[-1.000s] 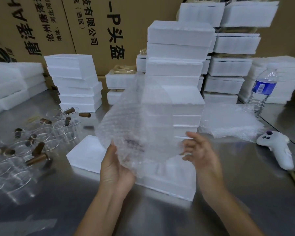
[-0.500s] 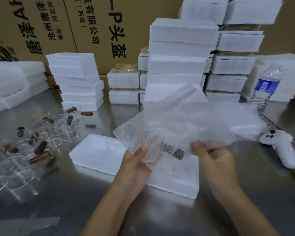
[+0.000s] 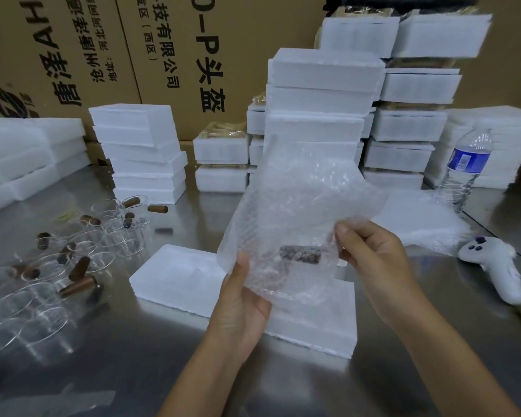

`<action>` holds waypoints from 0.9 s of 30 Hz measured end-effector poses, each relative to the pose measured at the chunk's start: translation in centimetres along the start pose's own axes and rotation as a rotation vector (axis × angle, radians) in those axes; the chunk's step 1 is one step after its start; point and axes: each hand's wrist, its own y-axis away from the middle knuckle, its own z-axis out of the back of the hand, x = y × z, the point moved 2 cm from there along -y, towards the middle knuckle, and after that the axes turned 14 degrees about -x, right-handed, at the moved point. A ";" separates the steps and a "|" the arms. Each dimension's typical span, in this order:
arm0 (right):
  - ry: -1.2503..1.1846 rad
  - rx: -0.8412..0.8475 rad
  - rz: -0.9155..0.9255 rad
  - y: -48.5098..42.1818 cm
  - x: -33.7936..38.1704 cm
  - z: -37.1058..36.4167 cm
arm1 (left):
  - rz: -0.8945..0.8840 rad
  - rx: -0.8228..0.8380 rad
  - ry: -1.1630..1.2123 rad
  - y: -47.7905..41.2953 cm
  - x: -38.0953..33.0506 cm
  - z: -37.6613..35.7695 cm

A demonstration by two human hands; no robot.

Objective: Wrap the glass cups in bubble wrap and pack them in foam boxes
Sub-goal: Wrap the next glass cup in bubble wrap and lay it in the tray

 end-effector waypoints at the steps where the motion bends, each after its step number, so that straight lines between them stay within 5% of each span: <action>1: 0.029 0.022 0.011 0.2 -0.1 -0.1 | 0.004 -0.017 0.031 -0.1 -0.1 0.1; 8: 0.130 0.116 0.034 0.7 -0.4 -0.4 | 0.073 -0.025 0.162 -0.4 -0.5 0.5; 19: 0.131 -0.034 0.019 -0.1 0.5 -1.6 | -0.004 0.033 -0.073 -0.3 -0.4 -0.1; 27: 0.319 -0.216 -0.186 -1.3 0.7 -0.9 | -0.055 0.063 -0.270 0.4 -0.5 -0.2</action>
